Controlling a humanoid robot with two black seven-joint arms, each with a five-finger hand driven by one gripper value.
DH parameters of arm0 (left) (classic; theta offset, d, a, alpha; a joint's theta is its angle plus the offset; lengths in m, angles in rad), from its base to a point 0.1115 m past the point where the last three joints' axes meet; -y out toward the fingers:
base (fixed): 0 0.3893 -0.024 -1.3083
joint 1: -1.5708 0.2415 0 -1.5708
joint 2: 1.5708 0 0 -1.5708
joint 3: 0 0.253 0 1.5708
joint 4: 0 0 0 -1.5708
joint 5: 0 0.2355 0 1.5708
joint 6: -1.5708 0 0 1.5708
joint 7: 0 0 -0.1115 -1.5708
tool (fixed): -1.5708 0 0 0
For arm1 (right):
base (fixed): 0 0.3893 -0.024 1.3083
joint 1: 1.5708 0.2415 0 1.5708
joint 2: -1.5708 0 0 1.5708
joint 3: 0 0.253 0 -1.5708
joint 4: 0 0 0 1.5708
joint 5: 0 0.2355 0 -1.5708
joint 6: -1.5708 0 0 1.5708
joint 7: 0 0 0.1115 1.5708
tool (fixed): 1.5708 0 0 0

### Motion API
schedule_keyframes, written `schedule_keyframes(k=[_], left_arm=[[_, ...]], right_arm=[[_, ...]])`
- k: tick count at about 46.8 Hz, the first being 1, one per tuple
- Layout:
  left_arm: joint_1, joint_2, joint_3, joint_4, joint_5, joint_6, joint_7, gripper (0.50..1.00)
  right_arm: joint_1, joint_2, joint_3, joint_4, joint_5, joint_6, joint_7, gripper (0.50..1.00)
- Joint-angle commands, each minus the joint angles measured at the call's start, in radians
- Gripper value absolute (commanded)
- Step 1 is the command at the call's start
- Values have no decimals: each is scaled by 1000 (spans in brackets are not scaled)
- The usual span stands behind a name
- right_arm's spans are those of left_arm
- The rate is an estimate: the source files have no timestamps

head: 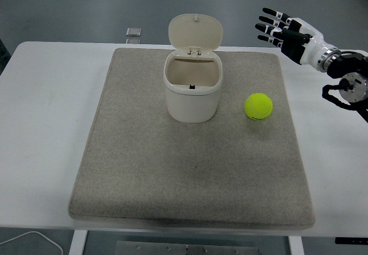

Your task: Pick up the tennis ball and place it in the box.

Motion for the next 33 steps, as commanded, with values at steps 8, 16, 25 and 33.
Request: schedule_keyframes(k=[8, 16, 25, 33], left_arm=[[0, 0, 0, -1, 0, 0, -1, 996], [0, 0, 0, -1, 0, 0, 1, 996], [0, 0, 0, -1, 0, 0, 1, 996], [0, 0, 0, -1, 0, 0, 1, 996]], right_arm=[[59, -46, -133, 5, -89, 22, 2, 919], [98, -64, -199, 8, -181, 57, 5, 921], [122, -95, -214, 15, -362, 113, 39, 921], [138, -118, -236, 20, -507, 182, 91, 921]])
